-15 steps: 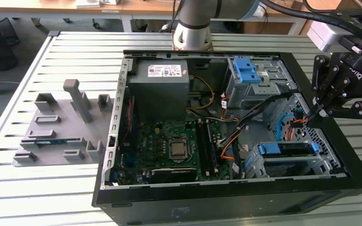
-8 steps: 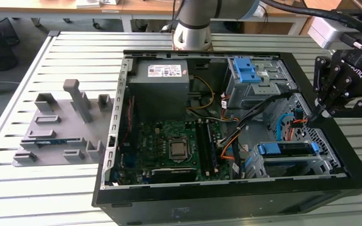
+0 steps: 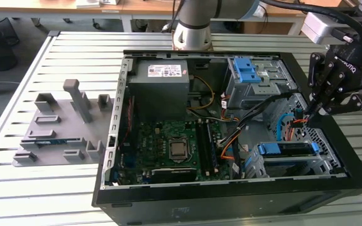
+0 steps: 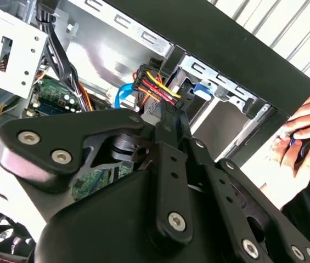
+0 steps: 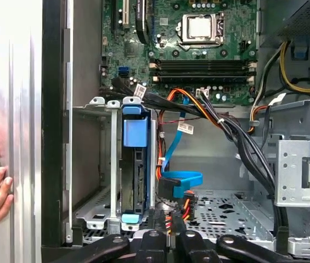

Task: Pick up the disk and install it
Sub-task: 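Insert the first disk wire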

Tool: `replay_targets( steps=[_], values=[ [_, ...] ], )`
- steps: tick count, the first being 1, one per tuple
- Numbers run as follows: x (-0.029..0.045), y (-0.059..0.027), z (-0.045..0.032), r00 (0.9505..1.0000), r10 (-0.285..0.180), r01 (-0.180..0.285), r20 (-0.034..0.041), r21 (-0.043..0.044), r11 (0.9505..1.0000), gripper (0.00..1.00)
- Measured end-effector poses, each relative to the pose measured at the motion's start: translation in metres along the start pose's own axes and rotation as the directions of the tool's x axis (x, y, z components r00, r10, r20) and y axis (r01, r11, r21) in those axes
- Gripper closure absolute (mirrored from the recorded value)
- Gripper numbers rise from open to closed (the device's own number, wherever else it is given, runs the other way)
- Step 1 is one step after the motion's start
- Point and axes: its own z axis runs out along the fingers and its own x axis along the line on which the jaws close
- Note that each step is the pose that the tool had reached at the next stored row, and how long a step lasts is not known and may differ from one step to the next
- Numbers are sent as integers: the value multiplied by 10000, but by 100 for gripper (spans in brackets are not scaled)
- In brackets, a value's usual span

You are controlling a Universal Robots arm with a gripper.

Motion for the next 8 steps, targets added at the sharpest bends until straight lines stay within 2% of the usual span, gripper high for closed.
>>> replay_targets(
  steps=[1, 2, 4, 8],
  values=[
    [-4, 0, 6, 10000, 1, -1, -17, 0, 10000, 81],
    [-6, 0, 12, 10000, 2, -2, -58, 0, 10000, 75],
    [-10, 0, 26, 9999, 1, -1, -173, 2, 10000, 75],
    [-13, 0, 55, 9989, 0, 0, -475, 6, 10000, 75]
  ],
)
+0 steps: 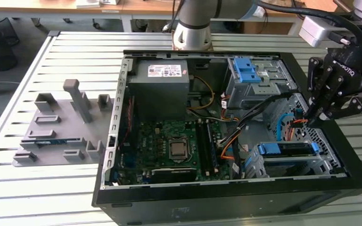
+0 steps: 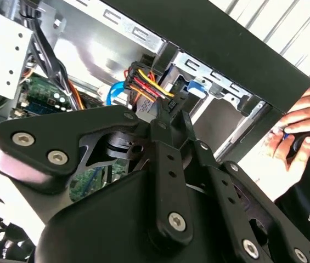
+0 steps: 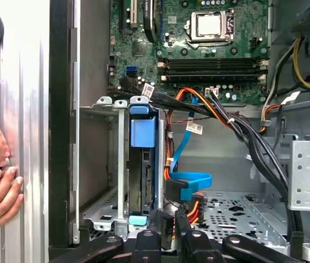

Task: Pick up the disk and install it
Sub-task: 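Insert the first disk wire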

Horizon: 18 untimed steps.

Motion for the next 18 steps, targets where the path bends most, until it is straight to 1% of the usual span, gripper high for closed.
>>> replay_targets(
  steps=[2, 7, 11, 12, 13, 14, 15, 17, 18],
  values=[
    [-3, 0, 15, 10000, -1, 1, -92, 1, 10000, 75],
    [-10, 0, 53, 9998, -1, 1, -191, 2, 10000, 75],
    [-10, 1, 59, 9998, -1, 1, -201, 2, 10000, 76],
    [-11, 0, 59, 9998, -1, 1, -200, 2, 10000, 83],
    [-11, 0, 61, 9998, -1, 1, -196, 3, 10000, 84],
    [-11, 0, 63, 9999, 5, -5, -150, 1, 10000, 84],
    [-11, 1, 65, 10000, 27, -27, -67, -3, 10000, 84],
    [-12, 1, 66, 9998, 80, -80, 154, -13, 10000, 84],
    [-10, 1, 69, 9997, 95, -95, 228, -16, 10000, 84]
  ],
)
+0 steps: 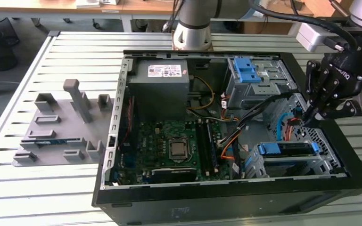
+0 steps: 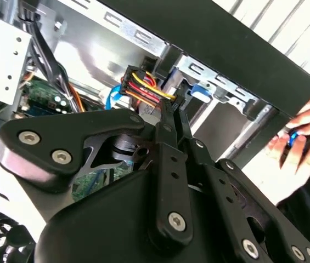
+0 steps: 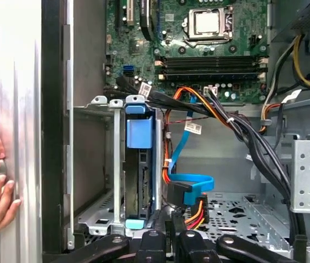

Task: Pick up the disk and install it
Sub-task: 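Insert the first disk wire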

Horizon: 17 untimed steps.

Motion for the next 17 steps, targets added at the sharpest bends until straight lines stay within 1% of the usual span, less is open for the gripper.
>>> replay_targets(
  steps=[3, 5, 9, 14, 15, 16, 17],
  values=[
    [20, 35, 12, 9998, 9, -9, 181, -6, 10000, 84],
    [59, 56, 30, 9997, 9, -9, 246, -6, 10000, 84],
    [148, 73, 70, 9995, 10, -10, 302, -1, 10000, 84],
    [156, 90, 78, 9995, 10, -10, 311, 15, 10000, 84],
    [157, 90, 82, 9993, 11, -11, 379, 20, 10000, 84],
    [158, 91, 86, 9989, 12, -14, 476, 27, 10000, 84],
    [166, 93, 92, 9986, 14, -16, 530, 40, 10000, 84]
  ],
)
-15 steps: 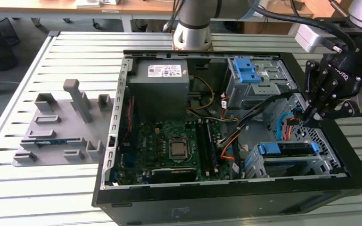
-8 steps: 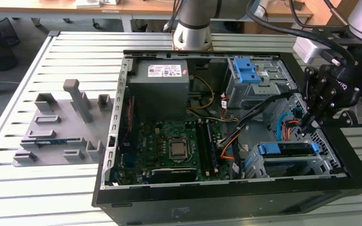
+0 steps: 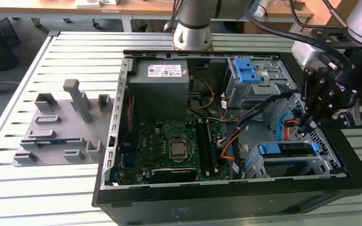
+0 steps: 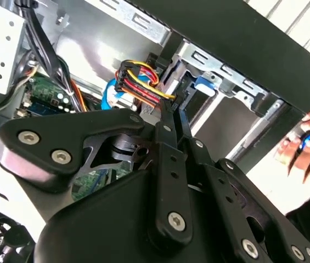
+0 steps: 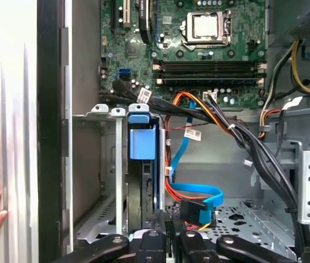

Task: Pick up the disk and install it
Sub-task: 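Insert the first disk wire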

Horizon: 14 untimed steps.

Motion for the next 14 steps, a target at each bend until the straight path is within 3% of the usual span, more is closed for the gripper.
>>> replay_targets(
  steps=[2, 14],
  values=[
    [30, 6, 16, 10000, -4, 4, 44, 23, 10000, 84],
    [82, 33, 115, 9999, 91, -91, 43, 42, 9999, 84]
  ],
)
